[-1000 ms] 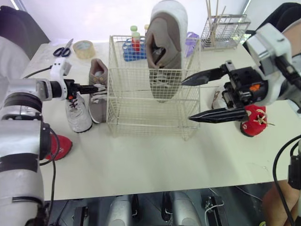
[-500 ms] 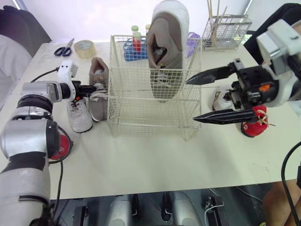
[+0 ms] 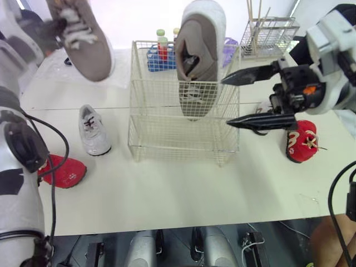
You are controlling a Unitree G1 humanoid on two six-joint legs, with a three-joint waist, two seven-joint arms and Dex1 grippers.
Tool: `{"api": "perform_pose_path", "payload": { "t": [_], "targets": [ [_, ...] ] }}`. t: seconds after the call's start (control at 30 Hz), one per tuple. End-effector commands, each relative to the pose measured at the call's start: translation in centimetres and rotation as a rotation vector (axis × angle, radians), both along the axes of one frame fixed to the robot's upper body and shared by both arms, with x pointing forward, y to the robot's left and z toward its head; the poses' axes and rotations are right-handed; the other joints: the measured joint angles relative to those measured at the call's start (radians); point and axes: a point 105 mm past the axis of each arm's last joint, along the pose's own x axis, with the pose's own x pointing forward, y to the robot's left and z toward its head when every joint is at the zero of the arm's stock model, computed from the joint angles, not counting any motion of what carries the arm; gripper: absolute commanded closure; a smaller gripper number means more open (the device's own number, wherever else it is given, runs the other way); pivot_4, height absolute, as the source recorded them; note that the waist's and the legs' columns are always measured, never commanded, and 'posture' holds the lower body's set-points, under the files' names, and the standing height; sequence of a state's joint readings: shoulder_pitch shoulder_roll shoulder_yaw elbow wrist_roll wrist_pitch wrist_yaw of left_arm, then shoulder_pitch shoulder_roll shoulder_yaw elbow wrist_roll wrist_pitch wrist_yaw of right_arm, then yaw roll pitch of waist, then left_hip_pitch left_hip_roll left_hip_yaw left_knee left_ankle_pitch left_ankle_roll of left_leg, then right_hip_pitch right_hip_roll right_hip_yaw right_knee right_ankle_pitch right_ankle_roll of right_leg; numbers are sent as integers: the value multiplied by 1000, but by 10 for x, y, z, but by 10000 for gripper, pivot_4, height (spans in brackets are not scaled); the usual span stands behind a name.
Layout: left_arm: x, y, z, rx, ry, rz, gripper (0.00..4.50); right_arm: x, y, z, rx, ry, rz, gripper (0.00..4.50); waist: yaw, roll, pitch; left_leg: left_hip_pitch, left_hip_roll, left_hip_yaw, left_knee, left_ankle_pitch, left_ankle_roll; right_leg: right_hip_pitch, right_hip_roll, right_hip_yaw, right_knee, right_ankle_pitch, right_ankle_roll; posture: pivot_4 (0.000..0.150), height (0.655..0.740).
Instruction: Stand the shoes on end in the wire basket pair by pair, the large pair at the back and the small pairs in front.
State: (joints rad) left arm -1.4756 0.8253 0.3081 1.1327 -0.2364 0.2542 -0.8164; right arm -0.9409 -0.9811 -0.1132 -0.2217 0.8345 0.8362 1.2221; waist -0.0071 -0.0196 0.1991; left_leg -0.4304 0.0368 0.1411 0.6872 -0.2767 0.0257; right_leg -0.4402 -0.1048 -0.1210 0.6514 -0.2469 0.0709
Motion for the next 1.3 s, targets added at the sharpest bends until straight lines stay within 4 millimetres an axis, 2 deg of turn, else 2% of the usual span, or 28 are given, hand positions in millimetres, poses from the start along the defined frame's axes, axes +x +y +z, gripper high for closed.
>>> {"api": "perform_pose_path", "payload": {
  "t": [0.03, 0.13, 0.23, 0.33, 0.47, 0.63, 0.8, 1.0, 1.13, 1.3],
  "targets": [
    [-43, -31, 84, 55, -348, -90, 43536, -6, -13, 30, 57, -126, -66, 0, 2, 0, 0, -1, 0, 0, 1, 0, 0, 0, 0, 0, 0, 0, 0, 1500, 7400],
    [-54, -70, 95, 116, -484, -123, 43536, -5, -18, 37, 71, -160, -116, 0, 10, -1, 0, -1, 0, -1, 2, -1, 1, 1, 0, 0, -1, 1, 1, 1500, 7400],
    [-60, -93, 97, 126, -561, -135, 43536, -3, -26, 40, 59, -174, -180, 0, 13, -1, -1, 0, 0, -1, 5, -1, 1, 2, 0, 1, 1, 1, 2, 1500, 7400],
    [-59, -114, 87, 171, -594, -144, 43536, -1, -40, 41, 38, -159, -283, 0, 14, 0, 0, 0, 1, -1, 8, -1, 1, 2, 0, 1, 5, 1, 2, 1500, 7400],
    [-55, -139, 58, 227, -568, -189, 43536, -9, -46, 35, 36, -124, -323, 0, 14, 0, -1, 1, 2, -1, 10, -1, 1, 3, 1, 1, 7, 2, 2, 1500, 7400],
    [-51, -154, 36, 233, -553, -201, 43536, -11, -45, 28, 64, -97, -328, 0, 16, 0, -1, 1, 3, 0, 11, -1, 1, 3, 1, 2, 7, 2, 0, 1500, 7400],
    [-45, -155, 17, 247, -544, -153, 43536, -10, -43, 17, 73, -57, -338, 0, 17, 0, -1, 1, 3, -1, 11, -1, 1, 3, 1, 2, 7, 2, 0, 1500, 7400],
    [-40, -171, -13, 289, -549, -130, 43536, -2, -43, 11, 111, -29, -333, 0, 21, 0, -1, 4, 3, -1, 12, -1, 2, 7, 1, 1, 6, 3, 0, 1500, 7400],
    [-39, -173, -16, 276, -564, -116, 43536, 1, -39, 9, 122, -18, -319, 0, 21, 0, -2, 5, 3, -2, 12, -2, 3, 9, 1, 1, 4, 3, 0, 1500, 7400],
    [-38, -174, 3, 249, -617, -96, 43536, 4, -34, 8, 141, -12, -305, 0, 22, 0, -2, 5, 3, -2, 12, -2, 3, 9, 1, 0, 4, 4, 0, 1500, 7400]
  ]
}}
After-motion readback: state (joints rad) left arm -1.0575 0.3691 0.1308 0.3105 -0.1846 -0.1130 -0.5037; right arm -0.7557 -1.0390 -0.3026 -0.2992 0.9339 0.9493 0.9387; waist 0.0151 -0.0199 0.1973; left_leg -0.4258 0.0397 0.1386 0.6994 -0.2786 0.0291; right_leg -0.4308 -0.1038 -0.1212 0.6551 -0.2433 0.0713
